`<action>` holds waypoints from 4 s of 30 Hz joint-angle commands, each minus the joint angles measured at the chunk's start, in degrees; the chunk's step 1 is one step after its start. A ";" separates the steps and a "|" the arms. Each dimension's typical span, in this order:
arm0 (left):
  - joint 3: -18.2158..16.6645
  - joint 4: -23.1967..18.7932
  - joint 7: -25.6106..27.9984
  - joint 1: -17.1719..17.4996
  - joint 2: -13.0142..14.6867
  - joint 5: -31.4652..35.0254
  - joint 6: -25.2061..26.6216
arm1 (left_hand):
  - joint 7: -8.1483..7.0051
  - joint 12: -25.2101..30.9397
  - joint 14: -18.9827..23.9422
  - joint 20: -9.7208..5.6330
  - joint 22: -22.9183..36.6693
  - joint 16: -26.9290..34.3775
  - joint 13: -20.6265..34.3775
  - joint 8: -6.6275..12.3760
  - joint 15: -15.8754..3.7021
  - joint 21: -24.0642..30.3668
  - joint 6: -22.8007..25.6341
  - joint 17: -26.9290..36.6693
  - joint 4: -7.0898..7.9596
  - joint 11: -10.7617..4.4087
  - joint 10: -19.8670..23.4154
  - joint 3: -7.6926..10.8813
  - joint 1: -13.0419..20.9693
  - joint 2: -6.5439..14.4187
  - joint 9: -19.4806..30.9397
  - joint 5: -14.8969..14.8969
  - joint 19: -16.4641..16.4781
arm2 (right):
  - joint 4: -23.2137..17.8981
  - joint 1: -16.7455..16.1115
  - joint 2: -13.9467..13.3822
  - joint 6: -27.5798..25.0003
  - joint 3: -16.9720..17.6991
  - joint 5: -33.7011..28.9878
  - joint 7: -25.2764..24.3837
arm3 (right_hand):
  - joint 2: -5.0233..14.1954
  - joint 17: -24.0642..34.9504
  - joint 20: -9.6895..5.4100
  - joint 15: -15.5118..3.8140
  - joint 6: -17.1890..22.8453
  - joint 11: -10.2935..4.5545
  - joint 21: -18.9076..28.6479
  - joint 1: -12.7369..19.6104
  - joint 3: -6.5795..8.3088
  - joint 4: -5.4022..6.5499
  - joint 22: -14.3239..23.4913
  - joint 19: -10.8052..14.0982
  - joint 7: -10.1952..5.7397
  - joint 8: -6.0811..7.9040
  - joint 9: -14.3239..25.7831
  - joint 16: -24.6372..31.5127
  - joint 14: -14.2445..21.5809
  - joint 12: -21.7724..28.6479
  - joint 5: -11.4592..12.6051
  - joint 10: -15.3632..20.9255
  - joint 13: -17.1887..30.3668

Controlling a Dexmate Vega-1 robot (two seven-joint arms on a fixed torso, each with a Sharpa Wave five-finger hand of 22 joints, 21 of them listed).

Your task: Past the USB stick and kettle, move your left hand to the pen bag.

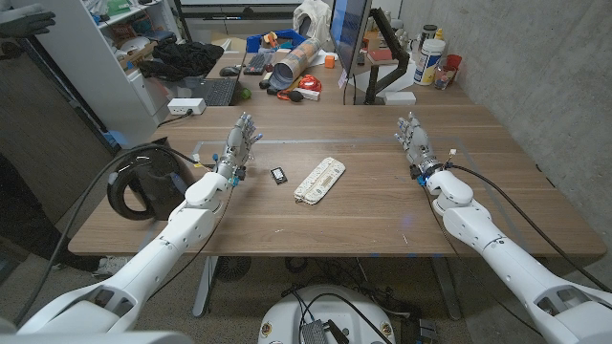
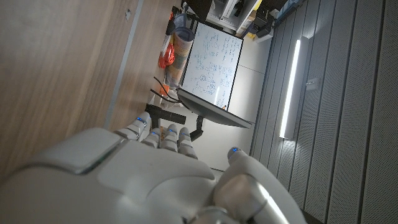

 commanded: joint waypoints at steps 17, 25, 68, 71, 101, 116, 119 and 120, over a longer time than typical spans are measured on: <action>-7.56 -0.39 -2.08 0.35 -4.09 10.87 1.03 | -0.95 0.26 -10.89 -0.15 0.23 0.05 0.26 0.16 -0.02 0.11 -5.88 0.12 -0.02 0.03 -8.46 0.57 0.12 5.57 0.10 0.25 -13.83 | -0.53 -1.92 14.94 -6.19 16.74 -16.15 9.25 | 4.37 0.21 -2.56 -1.55 0.04 -0.37 0.21 -0.13 0.25 -0.05 0.24 -0.39 -0.54 0.30 0.16 0.20 -0.50 0.20 0.26 -0.21 0.31; -8.33 -0.86 -1.30 0.09 -3.98 13.50 0.84 | -0.95 0.31 -10.67 -0.08 0.22 0.08 0.26 0.21 -0.04 0.03 -5.63 0.11 -0.04 -0.06 -8.27 0.65 0.17 5.60 0.11 0.25 -13.74 | -0.33 -1.76 16.99 -6.49 18.93 -18.47 10.74 | 4.35 0.21 -2.55 -1.48 0.02 -0.32 0.11 -0.14 0.18 -0.05 0.25 -0.37 -0.52 0.28 0.16 0.20 -0.48 0.16 0.27 -0.28 0.31; -6.91 -1.27 0.49 -5.68 -1.10 24.95 0.96 | -1.38 0.22 -10.43 0.05 0.20 -0.12 0.26 0.25 -0.09 -0.50 -4.73 0.07 -0.19 -0.15 -8.13 1.06 0.51 5.43 0.11 0.21 -13.48 | 0.76 -1.38 20.91 -6.07 23.13 -22.17 13.04 | 4.33 0.20 -2.39 -1.39 0.13 -0.30 -0.42 -0.15 -0.16 -0.04 0.27 -0.19 -0.49 0.25 0.17 0.16 -0.43 0.15 0.32 -0.13 0.32; -6.59 -1.43 0.41 -6.11 -0.81 25.69 1.13 | -1.49 0.20 -10.42 0.04 0.20 -0.13 0.26 0.29 -0.12 -0.53 -4.57 0.07 -0.20 -0.22 -8.15 1.08 0.53 5.41 0.11 0.21 -13.47 | 0.74 -1.42 20.92 -6.09 23.25 -22.19 13.09 | 4.34 0.20 -2.38 -1.36 0.14 -0.35 -0.45 -0.14 -0.17 -0.05 0.28 -0.17 -0.51 0.25 0.17 0.16 -0.42 0.15 0.33 -0.12 0.32; -2.74 -3.78 -2.01 -9.90 0.69 31.45 2.96 | -1.74 0.27 -10.07 0.13 0.13 -0.21 0.24 0.35 -0.33 -1.00 -3.67 -0.02 -0.62 -0.32 -7.61 1.30 1.09 4.88 0.09 0.22 -13.14 | 1.73 -1.52 20.89 -4.60 24.41 -21.51 13.91 | 4.37 0.17 -2.35 -1.37 0.20 -0.24 -0.83 -0.10 -0.37 -0.07 0.29 0.01 -0.50 0.24 0.17 0.12 -0.40 0.14 0.37 -0.04 0.32; -1.31 -4.51 -3.59 -11.06 1.21 33.33 3.08 | -2.03 0.19 -10.04 0.13 0.12 -0.31 0.24 0.26 -0.44 -1.34 -3.45 -0.05 -0.72 -0.53 -7.60 1.42 1.36 4.73 0.09 0.24 -13.14 | 2.67 -1.55 20.96 -3.75 24.72 -21.18 14.03 | 4.39 0.16 -2.37 -1.42 0.18 -0.27 -1.07 -0.07 -0.47 -0.08 0.30 0.08 -0.53 0.21 0.17 0.10 -0.40 0.13 0.40 -0.01 0.32; -1.03 -4.67 -3.85 -11.28 1.38 33.84 2.88 | -2.13 0.16 -10.00 0.05 0.12 -0.33 0.24 0.23 -0.41 -1.43 -3.42 -0.05 -0.73 -0.57 -7.65 1.45 1.42 4.69 0.09 0.24 -13.12 | 2.92 -1.46 20.99 -3.53 24.63 -21.23 14.04 | 4.39 0.16 -2.36 -1.45 0.19 -0.23 -1.10 -0.08 -0.49 -0.08 0.31 0.12 -0.51 0.21 0.17 0.11 -0.37 0.13 0.40 -0.01 0.32; -0.96 -4.72 -4.00 -11.37 1.40 33.91 2.79 | -2.12 0.14 -10.07 0.10 0.12 -0.36 0.24 0.20 -0.39 -1.47 -3.47 -0.05 -0.74 -0.54 -7.67 1.45 1.43 4.68 0.09 0.25 -13.17 | 2.97 -1.44 21.01 -3.48 24.62 -21.24 14.00 | 4.39 0.16 -2.35 -1.44 0.17 -0.22 -1.11 -0.07 -0.49 -0.09 0.31 0.15 -0.50 0.20 0.17 0.11 -0.37 0.12 0.40 -0.01 0.32</action>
